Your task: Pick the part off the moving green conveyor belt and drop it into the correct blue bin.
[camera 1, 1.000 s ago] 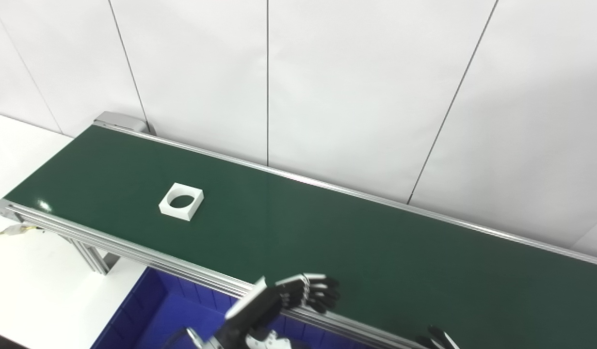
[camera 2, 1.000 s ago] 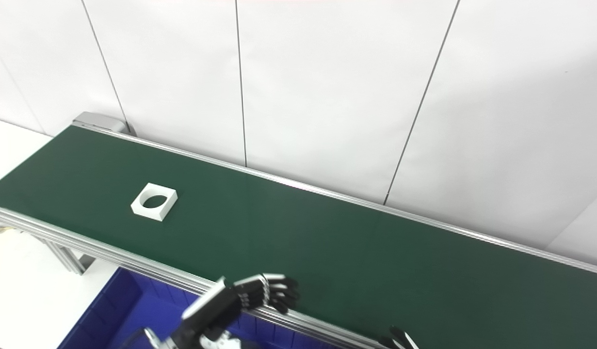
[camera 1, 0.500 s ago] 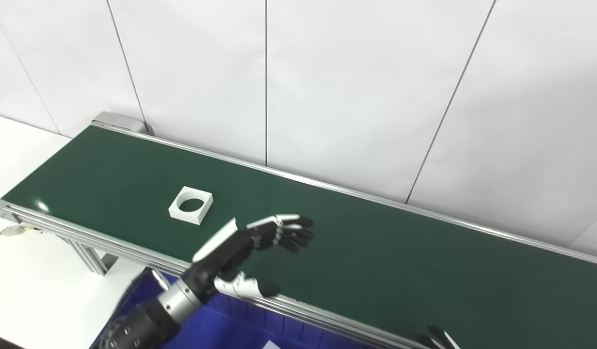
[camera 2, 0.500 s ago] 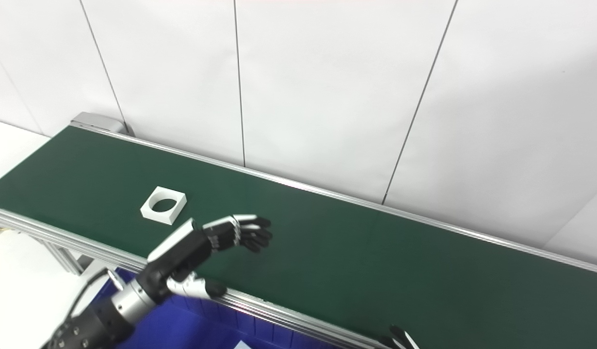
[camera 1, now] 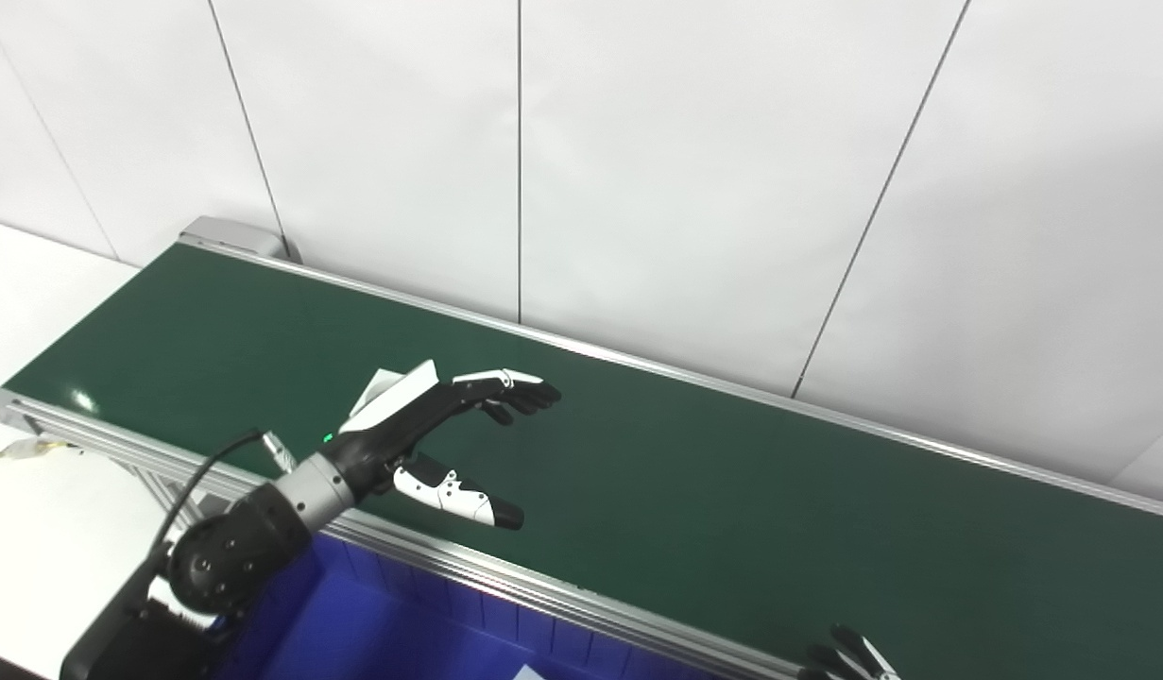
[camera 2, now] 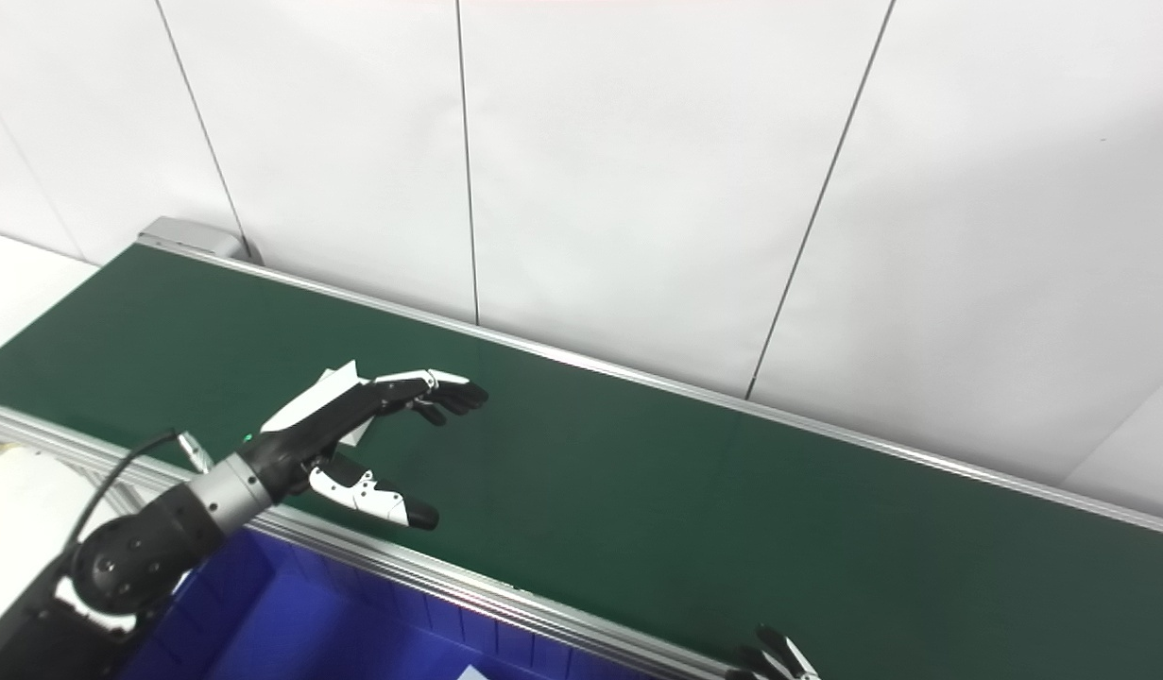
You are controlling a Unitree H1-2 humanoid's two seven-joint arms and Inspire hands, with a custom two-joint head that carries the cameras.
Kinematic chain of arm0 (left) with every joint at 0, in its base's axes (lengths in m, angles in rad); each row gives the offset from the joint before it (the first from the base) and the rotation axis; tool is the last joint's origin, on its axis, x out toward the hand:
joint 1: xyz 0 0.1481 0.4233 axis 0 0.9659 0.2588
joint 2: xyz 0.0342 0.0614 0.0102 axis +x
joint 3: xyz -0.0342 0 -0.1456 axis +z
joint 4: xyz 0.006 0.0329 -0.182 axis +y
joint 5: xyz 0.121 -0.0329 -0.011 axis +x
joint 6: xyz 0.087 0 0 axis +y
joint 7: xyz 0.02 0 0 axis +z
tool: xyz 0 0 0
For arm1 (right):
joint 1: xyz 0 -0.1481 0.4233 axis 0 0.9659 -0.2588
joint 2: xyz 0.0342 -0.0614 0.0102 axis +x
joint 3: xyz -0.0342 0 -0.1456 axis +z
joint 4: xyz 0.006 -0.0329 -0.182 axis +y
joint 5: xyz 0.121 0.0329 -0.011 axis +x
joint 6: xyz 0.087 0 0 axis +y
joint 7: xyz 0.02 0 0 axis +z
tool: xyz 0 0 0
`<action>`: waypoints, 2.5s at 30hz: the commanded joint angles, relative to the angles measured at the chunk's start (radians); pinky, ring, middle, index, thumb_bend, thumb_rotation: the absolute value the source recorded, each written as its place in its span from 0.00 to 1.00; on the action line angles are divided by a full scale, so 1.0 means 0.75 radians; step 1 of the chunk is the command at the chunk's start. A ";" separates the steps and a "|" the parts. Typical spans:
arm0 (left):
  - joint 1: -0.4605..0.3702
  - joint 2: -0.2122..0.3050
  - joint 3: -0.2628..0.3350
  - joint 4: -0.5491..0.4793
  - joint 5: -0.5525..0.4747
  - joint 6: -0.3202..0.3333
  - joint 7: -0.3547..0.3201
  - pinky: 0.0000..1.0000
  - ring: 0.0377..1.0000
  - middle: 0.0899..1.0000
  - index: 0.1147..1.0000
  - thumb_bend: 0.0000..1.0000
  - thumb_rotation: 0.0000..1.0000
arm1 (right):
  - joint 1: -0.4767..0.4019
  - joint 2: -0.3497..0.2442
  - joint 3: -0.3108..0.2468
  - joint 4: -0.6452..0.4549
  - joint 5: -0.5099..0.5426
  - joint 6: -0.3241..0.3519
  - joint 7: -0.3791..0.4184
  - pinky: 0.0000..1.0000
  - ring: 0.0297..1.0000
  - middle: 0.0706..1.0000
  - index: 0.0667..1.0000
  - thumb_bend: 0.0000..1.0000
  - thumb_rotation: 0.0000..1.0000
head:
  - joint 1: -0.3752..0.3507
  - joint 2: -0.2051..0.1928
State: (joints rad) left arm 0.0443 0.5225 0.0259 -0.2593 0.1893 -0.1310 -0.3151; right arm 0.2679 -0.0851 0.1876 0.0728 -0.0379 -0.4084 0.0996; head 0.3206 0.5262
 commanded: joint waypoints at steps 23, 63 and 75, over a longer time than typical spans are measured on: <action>-0.292 0.141 -0.018 0.258 0.256 0.054 0.006 0.77 0.83 0.79 0.75 0.96 0.15 | -0.010 0.007 -0.003 -0.017 0.012 -0.082 0.004 0.64 0.71 0.76 0.84 0.69 0.58 | 0.019 0.001; -0.395 0.105 -0.264 0.681 0.599 -0.008 0.204 0.76 0.83 0.84 0.81 0.95 0.21 | -0.001 0.013 0.005 -0.037 0.004 -0.081 0.002 0.63 0.70 0.76 0.84 0.70 0.59 | 0.004 0.015; -0.458 0.007 -0.357 0.813 0.684 0.037 0.275 0.77 0.78 0.76 0.75 0.86 0.16 | 0.000 0.018 0.008 -0.038 0.002 -0.082 -0.001 0.62 0.70 0.76 0.84 0.70 0.59 | -0.006 0.017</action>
State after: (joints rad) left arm -0.2767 0.5336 -0.2356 0.3421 0.6904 -0.1066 -0.1258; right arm 0.2693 -0.0802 0.1924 0.0716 -0.0370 -0.4086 0.1011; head 0.3160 0.5384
